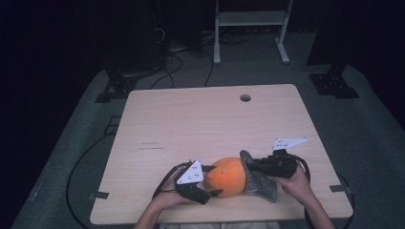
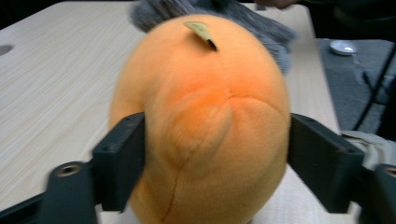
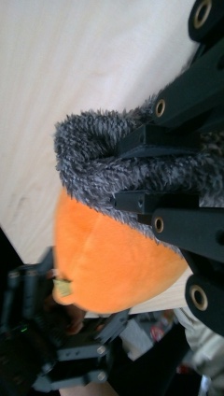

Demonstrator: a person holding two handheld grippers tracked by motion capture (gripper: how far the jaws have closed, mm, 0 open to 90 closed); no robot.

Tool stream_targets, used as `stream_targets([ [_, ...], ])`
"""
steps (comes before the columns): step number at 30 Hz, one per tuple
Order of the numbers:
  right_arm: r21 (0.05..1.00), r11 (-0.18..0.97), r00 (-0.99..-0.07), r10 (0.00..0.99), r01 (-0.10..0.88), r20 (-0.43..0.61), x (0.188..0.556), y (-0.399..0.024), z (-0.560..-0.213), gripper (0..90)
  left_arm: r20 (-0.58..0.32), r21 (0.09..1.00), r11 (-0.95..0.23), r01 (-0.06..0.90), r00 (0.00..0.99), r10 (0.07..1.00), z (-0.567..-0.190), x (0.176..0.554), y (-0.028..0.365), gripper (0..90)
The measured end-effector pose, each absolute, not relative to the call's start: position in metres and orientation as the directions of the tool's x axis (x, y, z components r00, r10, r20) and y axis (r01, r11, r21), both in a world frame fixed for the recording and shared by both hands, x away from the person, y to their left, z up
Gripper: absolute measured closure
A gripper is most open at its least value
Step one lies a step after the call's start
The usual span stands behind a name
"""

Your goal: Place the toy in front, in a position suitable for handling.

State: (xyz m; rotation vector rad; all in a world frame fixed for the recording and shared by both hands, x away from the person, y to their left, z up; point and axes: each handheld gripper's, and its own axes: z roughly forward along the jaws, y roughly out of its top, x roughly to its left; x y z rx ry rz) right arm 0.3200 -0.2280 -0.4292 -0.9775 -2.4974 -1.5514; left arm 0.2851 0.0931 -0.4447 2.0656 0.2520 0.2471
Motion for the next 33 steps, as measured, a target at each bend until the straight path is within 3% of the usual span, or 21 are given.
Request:
stream_targets([
  [3,0.768,0.316,-0.788,0.494,0.557,0.367,0.322,-0.232,-0.433,75.0,0.016,0.863,-0.486,0.141,0.952,0.305,-0.445,0.29,0.092,13.3],
  [7,0.772,0.318,-0.786,0.51,0.55,0.35,0.316,-0.236,-0.429,75.2,0.034,0.859,-0.498,0.124,0.954,0.297,-0.444,0.288,0.092,20.2],
  [11,0.845,0.265,-0.84,0.434,0.464,0.325,0.303,-0.227,-0.405,74.9,0.04,0.865,-0.487,0.118,0.953,0.301,-0.444,0.287,0.089,24.7],
  [15,0.822,0.329,-0.843,0.446,0.465,0.299,0.304,-0.217,-0.414,75.4,0.06,0.869,-0.485,0.1,0.951,0.304,-0.444,0.285,0.087,28.7],
  [19,0.8,0.354,-0.818,0.506,0.485,0.273,0.305,-0.226,-0.415,75.9,0.042,0.878,-0.465,0.113,0.95,0.31,-0.444,0.287,0.086,29.3],
  [22,0.841,0.312,-0.847,0.454,0.443,0.278,0.297,-0.223,-0.403,75.7,0.036,0.881,-0.457,0.119,0.948,0.317,-0.445,0.287,0.087,29.8],
  [26,0.855,0.34,-0.88,0.41,0.391,0.24,0.292,-0.207,-0.398,75.1,0.042,0.881,-0.46,0.113,0.949,0.313,-0.444,0.286,0.087,29.9],
  [30,0.829,0.332,-0.849,0.447,0.45,0.281,0.301,-0.215,-0.413,75.5,-0.016,0.896,-0.415,0.157,0.946,0.322,-0.444,0.291,0.09,30.3],
  [33,0.827,0.316,-0.83,0.481,0.465,0.282,0.298,-0.223,-0.41,75.7,0.002,0.898,-0.417,0.142,0.945,0.326,-0.444,0.29,0.088,31.3],
])
